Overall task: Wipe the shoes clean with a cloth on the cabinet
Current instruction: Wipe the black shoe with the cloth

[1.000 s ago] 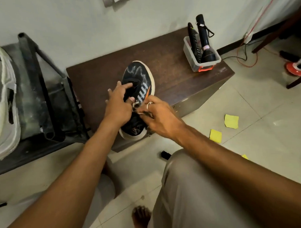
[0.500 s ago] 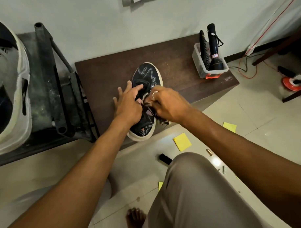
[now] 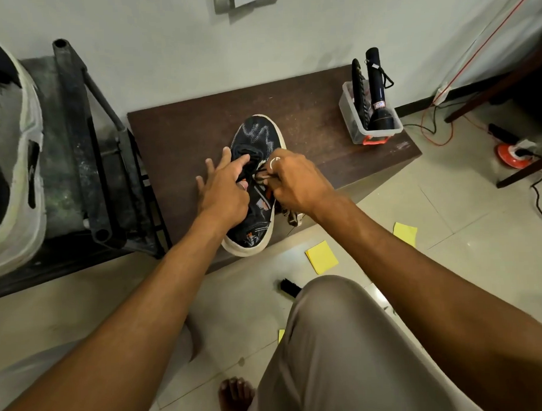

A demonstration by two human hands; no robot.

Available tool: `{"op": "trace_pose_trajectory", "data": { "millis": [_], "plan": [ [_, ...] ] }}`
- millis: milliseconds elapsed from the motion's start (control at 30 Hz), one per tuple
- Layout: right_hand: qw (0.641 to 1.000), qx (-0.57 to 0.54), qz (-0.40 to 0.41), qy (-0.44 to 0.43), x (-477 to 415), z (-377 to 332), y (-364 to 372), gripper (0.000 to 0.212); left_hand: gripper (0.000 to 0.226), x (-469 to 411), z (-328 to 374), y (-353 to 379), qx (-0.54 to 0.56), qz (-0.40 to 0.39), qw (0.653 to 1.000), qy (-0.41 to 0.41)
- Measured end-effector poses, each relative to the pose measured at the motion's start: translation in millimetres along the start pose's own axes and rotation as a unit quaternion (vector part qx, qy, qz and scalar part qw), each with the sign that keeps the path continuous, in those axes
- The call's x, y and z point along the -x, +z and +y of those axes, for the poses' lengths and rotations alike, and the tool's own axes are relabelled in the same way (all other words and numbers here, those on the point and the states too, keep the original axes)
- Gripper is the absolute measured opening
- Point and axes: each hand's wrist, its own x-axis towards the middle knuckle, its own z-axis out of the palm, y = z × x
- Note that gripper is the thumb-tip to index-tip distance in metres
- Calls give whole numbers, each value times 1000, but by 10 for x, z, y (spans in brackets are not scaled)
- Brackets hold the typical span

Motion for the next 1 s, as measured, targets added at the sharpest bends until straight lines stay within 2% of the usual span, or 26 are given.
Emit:
{"op": "trace_pose_trajectory", "data": {
  "millis": [67, 167, 300, 400, 467, 567, 633, 800, 900, 1000],
  "plan": [
    [998, -38, -45, -30, 130, -16, -5, 6, 63, -16, -10, 1, -2, 5, 1000, 8],
    [993, -27, -85, -76, 274, 24, -38, 16, 64, -16, -11, 27, -13, 3, 1000, 18],
    [999, 27, -2, -26, 1, 123, -54, 16, 64, -32, -15, 29, -24, 0, 1000, 17],
    [1000, -3, 23, -5, -64, 145, 18, 19, 63, -25, -15, 28, -28, 1, 999, 17],
    [999, -50, 10, 4, 45, 128, 48, 15, 63, -24, -23, 35, -28, 3, 999, 18],
    [993, -81, -60, -68, 280, 96, 12, 19, 63, -28, -22, 44, -33, 8, 999, 21],
    [991, -61, -71, -95, 279, 133, -21, 20, 64, -29, -19, 48, -40, 7, 999, 22],
    [997, 69, 10, -30, -71, 214, -65, 22, 64, -21, -15, 38, -48, -2, 999, 22],
    [994, 91, 39, -39, -112, 202, -15, 26, 64, -21, -12, 33, -58, -4, 998, 24],
    [994, 90, 62, -14, -160, 210, 18, 26, 63, -14, -4, 30, -64, -5, 998, 28]
  ]
}}
